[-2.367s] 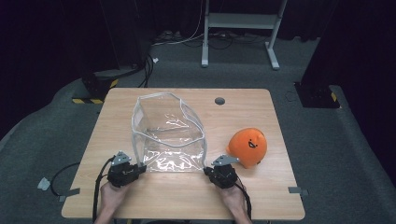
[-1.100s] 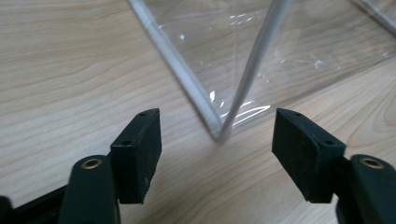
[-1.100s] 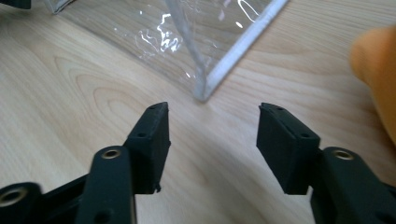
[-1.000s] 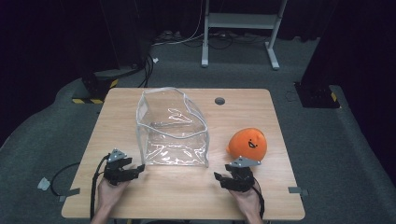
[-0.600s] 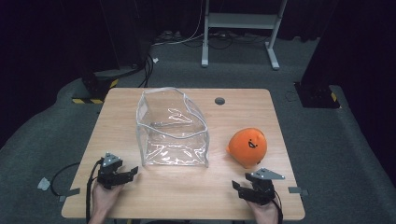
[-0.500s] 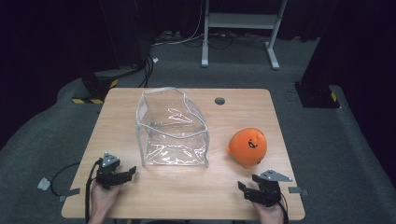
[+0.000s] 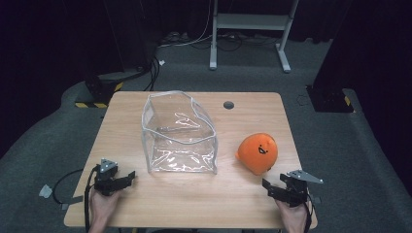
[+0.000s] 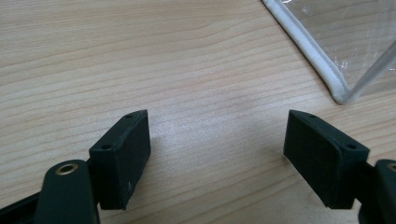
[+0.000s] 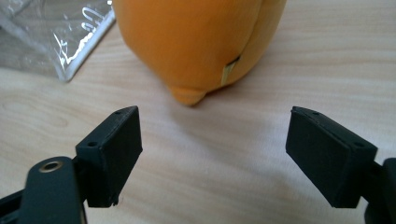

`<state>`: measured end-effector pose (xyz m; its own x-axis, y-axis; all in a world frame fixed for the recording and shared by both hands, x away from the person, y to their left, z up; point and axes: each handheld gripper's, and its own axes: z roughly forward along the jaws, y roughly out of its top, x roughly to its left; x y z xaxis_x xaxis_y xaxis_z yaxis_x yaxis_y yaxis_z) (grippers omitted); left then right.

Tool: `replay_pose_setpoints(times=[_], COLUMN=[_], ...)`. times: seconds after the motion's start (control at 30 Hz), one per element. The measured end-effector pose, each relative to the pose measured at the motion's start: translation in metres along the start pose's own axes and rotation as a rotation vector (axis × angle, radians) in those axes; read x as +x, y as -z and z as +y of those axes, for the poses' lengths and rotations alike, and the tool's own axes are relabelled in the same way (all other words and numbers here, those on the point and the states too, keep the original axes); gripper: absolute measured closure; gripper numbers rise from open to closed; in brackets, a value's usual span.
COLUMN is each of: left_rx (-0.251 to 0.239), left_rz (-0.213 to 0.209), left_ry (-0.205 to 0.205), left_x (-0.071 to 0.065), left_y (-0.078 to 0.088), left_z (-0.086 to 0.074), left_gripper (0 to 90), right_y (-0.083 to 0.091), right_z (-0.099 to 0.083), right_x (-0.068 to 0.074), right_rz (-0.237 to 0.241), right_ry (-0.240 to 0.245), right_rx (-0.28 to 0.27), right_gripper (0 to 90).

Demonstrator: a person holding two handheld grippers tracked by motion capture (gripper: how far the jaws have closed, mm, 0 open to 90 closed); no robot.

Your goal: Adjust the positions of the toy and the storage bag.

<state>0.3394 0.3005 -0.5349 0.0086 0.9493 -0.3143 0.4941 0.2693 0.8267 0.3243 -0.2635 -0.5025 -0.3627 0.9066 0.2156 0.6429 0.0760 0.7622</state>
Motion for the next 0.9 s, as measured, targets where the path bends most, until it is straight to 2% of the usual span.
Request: replay_pose_setpoints(times=[0.2, 0.37, 0.43, 0.53, 0.7, 0.8, 0.87, 0.9], left_rx=[-0.016, -0.021, -0.012, -0.018, -0.018, -0.016, -0.017, -0.018], left_rz=[0.007, 0.009, 0.015, 0.015, 0.016, 0.016, 0.016, 0.016], left_ry=[-0.020, -0.019, -0.037, -0.029, -0.029, -0.031, -0.030, -0.029], left_x=[0.000, -0.001, -0.002, -0.002, -0.002, -0.002, -0.002, -0.002], left_y=[-0.001, -0.002, -0.002, -0.002, -0.002, -0.002, -0.002, -0.002], left_z=[-0.003, -0.003, -0.004, -0.004, -0.004, -0.004, -0.004, -0.004], left_gripper=[21.5, 21.3, 21.0, 20.9, 20.9, 20.9, 20.9, 20.9], right_y=[-0.006, -0.013, -0.015, -0.016, -0.020, -0.023, -0.024, -0.024], right_z=[0.013, 0.026, 0.030, 0.040, 0.051, 0.055, 0.057, 0.058], right_x=[-0.006, -0.012, -0.013, -0.014, -0.013, -0.012, -0.008, -0.007], right_rz=[0.012, 0.022, 0.027, 0.043, 0.042, 0.062, 0.077, 0.079], right_ry=[-0.003, -0.012, -0.009, 0.002, 0.014, 0.034, 0.070, 0.082], right_rx=[-0.029, -0.048, -0.053, -0.072, -0.064, -0.068, -0.079, -0.080], right_gripper=[15.0, 14.1, 13.9, 13.7, 14.9, 23.8, 38.3, 42.3])
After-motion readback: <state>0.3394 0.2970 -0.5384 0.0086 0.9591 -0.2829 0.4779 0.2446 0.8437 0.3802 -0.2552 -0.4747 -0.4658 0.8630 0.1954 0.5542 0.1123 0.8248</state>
